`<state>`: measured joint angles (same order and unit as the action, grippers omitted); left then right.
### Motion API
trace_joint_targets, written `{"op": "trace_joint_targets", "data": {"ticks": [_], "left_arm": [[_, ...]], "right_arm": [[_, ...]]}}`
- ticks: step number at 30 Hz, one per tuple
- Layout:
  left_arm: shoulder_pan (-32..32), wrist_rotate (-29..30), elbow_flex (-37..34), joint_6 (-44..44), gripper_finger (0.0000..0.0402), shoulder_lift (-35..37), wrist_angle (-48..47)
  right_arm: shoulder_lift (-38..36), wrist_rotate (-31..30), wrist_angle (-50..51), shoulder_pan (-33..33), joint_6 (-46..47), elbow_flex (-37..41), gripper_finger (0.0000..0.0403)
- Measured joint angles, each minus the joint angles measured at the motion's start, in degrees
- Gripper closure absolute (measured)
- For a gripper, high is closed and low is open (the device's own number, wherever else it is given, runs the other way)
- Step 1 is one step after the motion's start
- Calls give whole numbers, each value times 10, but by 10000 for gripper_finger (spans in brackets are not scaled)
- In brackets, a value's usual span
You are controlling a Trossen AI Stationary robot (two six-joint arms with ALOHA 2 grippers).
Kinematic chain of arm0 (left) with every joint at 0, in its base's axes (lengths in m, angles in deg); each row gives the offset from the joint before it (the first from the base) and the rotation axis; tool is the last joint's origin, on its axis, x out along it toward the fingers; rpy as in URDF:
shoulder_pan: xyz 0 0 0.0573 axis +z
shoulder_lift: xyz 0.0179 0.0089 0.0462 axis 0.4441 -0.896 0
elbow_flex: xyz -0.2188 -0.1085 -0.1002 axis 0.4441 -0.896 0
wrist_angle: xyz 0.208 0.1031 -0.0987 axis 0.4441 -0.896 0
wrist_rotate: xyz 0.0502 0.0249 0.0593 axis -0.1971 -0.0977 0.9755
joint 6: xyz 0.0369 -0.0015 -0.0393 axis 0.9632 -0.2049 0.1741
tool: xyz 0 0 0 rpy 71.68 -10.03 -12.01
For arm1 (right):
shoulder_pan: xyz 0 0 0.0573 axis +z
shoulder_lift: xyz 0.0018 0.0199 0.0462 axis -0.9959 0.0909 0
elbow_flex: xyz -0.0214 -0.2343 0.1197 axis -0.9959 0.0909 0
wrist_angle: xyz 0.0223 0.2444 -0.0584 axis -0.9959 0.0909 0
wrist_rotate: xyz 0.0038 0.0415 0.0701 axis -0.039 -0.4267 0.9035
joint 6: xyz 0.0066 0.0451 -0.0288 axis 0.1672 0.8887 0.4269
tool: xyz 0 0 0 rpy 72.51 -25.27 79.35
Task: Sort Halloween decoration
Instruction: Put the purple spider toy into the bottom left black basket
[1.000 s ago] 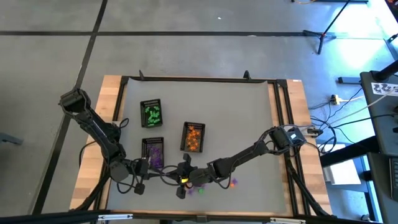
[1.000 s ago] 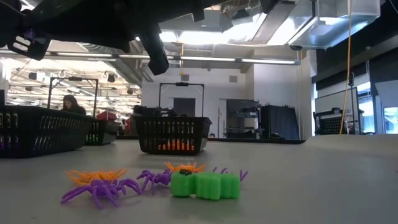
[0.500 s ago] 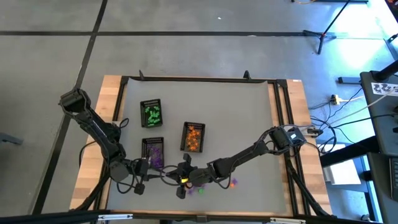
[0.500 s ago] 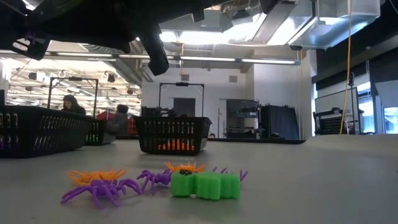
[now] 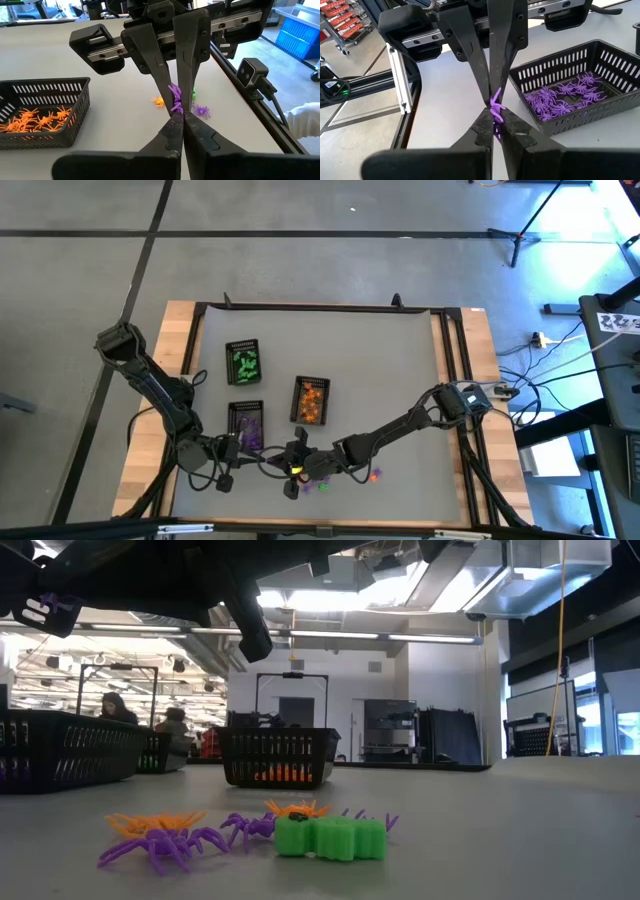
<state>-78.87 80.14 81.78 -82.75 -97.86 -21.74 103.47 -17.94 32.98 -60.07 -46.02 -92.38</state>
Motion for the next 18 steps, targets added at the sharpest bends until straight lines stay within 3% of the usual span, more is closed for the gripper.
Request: {"op": "trace_joint_targets", "data": {"ticks": [5,14,18], "left_arm": [[0,0,0,0,401,0,-3],[-12,4,0,-18,401,11,-60],[-22,24,1,-35,401,35,-101]], "right_arm": [[0,21,0,0,-3,0,371],[0,58,1,1,1,0,248],[-1,71,17,1,18,0,219]]}}
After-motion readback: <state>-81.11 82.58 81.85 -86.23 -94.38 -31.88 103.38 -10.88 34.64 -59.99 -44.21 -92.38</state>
